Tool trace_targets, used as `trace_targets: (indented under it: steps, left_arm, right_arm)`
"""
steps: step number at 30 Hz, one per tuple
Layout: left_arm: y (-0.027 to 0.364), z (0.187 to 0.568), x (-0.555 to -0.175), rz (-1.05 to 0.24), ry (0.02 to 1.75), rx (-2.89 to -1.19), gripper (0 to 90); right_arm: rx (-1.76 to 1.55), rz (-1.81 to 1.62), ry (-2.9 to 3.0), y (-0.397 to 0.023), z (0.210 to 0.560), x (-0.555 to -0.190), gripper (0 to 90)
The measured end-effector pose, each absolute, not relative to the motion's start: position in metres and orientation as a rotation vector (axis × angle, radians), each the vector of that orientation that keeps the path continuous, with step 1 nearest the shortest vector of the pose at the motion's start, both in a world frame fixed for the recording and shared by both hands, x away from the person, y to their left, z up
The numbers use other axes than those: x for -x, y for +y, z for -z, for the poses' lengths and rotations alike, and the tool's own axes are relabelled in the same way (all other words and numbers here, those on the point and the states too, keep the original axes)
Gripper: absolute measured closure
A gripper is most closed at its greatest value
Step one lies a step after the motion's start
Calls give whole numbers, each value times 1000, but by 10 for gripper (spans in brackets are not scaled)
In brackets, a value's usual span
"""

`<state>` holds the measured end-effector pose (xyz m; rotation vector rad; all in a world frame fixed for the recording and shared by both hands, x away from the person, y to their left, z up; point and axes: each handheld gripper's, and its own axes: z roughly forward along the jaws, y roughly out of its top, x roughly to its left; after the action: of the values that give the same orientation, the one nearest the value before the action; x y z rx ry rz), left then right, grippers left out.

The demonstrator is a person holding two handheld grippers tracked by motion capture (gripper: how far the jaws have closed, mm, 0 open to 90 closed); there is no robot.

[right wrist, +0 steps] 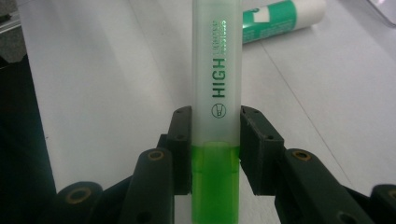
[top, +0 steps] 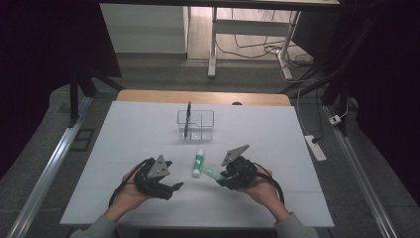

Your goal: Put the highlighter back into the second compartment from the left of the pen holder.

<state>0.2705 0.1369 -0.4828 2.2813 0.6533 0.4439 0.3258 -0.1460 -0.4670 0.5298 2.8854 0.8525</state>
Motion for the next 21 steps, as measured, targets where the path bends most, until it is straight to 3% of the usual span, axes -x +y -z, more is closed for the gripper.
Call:
trace_targets:
  steps: [21]
  left_arm:
    - [100, 478, -282, -390, 492, -2402, 220]
  right_arm:
    - [-367, -752, 2975, -114, 475, -322, 666]
